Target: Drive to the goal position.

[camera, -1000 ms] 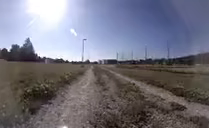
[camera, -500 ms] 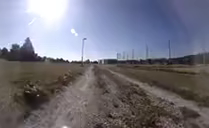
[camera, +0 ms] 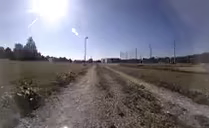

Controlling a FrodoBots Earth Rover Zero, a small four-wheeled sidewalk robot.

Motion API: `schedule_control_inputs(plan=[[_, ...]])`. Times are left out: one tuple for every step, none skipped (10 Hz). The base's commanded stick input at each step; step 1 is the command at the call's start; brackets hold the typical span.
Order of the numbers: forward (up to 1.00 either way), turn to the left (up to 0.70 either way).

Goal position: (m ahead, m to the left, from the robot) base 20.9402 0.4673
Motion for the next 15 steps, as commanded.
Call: schedule_control_inputs(plan=[[0.5, 0.0], [0.5, 0.0], [0.5, 0.0], [0.5, 0.0], [0.5, 0.0], [0.5, 0.0], [0.5, 0.0], [0.5, 0.0], [0.5, 0.0], [0.5, 0.0], [0.5, 0.0], [0.5, 0.0], [0.5, 0.0], [0.5, 0.0], [0.5, 0.0]])
